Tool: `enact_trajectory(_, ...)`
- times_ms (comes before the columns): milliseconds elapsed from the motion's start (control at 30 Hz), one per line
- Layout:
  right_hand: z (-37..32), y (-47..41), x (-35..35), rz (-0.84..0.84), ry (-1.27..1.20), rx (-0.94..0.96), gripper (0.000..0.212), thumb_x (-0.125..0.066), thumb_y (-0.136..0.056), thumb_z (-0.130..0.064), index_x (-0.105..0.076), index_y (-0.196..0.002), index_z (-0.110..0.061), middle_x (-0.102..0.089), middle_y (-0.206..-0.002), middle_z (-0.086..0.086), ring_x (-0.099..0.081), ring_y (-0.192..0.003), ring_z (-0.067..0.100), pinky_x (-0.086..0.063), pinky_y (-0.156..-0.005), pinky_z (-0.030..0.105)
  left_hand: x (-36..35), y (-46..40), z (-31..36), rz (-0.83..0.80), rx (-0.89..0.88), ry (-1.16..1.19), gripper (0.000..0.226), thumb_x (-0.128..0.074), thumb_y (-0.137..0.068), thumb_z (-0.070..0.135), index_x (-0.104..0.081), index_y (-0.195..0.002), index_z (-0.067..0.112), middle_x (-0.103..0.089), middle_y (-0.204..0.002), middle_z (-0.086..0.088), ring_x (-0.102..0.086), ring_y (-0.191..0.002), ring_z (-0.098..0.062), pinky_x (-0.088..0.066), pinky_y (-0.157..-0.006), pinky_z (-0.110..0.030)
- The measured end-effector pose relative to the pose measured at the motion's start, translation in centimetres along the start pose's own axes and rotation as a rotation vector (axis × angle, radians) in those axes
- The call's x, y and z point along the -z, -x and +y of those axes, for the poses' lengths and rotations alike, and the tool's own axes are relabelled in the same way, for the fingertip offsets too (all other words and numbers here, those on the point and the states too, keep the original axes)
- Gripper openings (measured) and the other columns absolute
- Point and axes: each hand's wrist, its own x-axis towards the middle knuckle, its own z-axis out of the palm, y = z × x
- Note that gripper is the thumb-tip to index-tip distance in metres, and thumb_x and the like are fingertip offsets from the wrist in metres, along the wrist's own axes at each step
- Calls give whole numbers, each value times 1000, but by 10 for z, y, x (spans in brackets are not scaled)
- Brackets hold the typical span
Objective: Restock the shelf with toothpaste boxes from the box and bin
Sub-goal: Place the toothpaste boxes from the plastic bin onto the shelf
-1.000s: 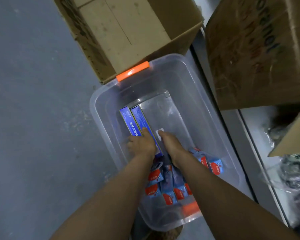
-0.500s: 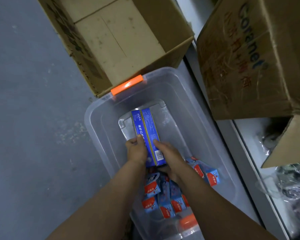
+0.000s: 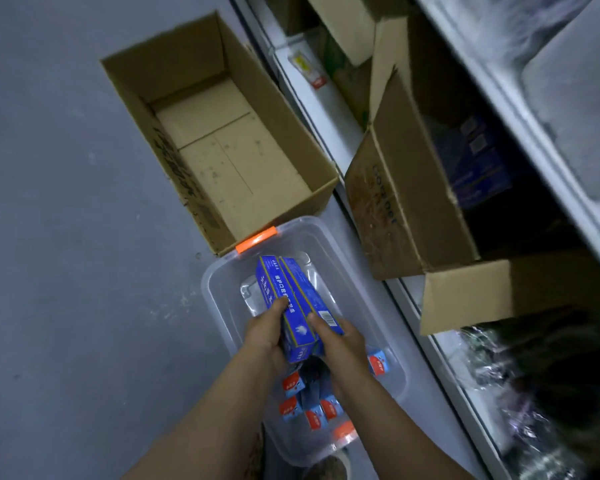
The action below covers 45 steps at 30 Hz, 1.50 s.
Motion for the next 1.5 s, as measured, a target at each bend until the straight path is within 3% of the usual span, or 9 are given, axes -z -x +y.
enact_trajectory(233, -85, 105, 14, 147, -200, 88, 30, -81, -76, -26, -72, -98, -7, -77, -92, 16, -74, -89, 38, -60, -83, 54, -9, 148, 30, -247, -54, 181, 17, -59, -97, 9, -64, -113, 4, -75, -77, -15, -73, -60, -26, -57, -44, -39)
enact_trajectory(467, -170, 224, 37, 107, -437, 252, 31, -76, -88, -19, -69, -108, 2, -77, -96, 17, -75, -89, 29, -60, -76, 38, -16, 283, 65, -407, -202, 216, 33, -56, -100, 29, -64, -120, 5, -76, -95, -13, -74, -71, -24, -61, -72, -43)
enact_trajectory(667, -240, 343, 55, 142, -672, 446, 14, -68, -92, -7, -62, -100, 3, -75, -91, 17, -74, -79, 19, -61, -65, 27, -31, 409, 94, -575, -209, 213, 23, -51, -103, 28, -64, -106, 8, -76, -76, -8, -73, -61, -20, -52, -81, -46)
enact_trajectory(767, -275, 407, 66, 143, -804, 551, 10, -63, -94, -2, -59, -85, -4, -73, -76, 11, -72, -69, 16, -60, -58, 25, -37, 473, 107, -659, -267, 192, 12, -55, -101, 19, -63, -100, 11, -74, -82, -7, -71, -64, -16, -53, -74, -40)
enact_trajectory(967, -335, 544, 111, 197, -876, 858, 9, -59, -98, -7, -55, -92, -11, -74, -74, 2, -72, -67, 9, -55, -50, 21, -49, 610, 115, -895, -362, 107, 8, -55, -101, 18, -61, -94, 18, -72, -64, 2, -70, -60, -11, -54, -75, -36)
enact_trajectory(1100, -355, 634, 147, 241, -943, 1084, 4, -61, -96, -5, -57, -97, -7, -72, -85, 6, -70, -78, 16, -62, -70, 28, -57, 698, 98, -1068, -372, 67, 9, -55, -101, 16, -60, -94, 17, -73, -65, 3, -65, -78, -13, -50, -85, -36)
enact_trajectory(1233, -366, 711, 182, 301, -977, 1251, 24, -62, -95, -8, -56, -116, 2, -67, -103, 15, -71, -81, 16, -62, -82, 33, -67, 775, 70, -1236, -406, -7, 11, -56, -100, 16, -61, -91, 17, -73, -69, 2, -70, -63, -10, -53, -80, -34)
enact_trajectory(1400, -370, 789, 223, 400, -1022, 1379, 15, -63, -96, -8, -59, -109, -3, -68, -105, 15, -70, -87, 19, -62, -81, 34, -75, 854, 32, -1404, -365, -56, 9, -55, -100, 14, -62, -95, 13, -73, -69, 0, -72, -64, -12, -61, -62, -29)
enact_trajectory(1500, -369, 829, 241, 471, -1024, 1449, 7, -64, -95, -6, -61, -100, -8, -71, -95, 7, -72, -81, 14, -62, -73, 29, -80, 891, 6, -1466, -331, -71, 9, -55, -100, 12, -64, -100, 10, -73, -73, -3, -71, -73, -15, -62, -70, -33)
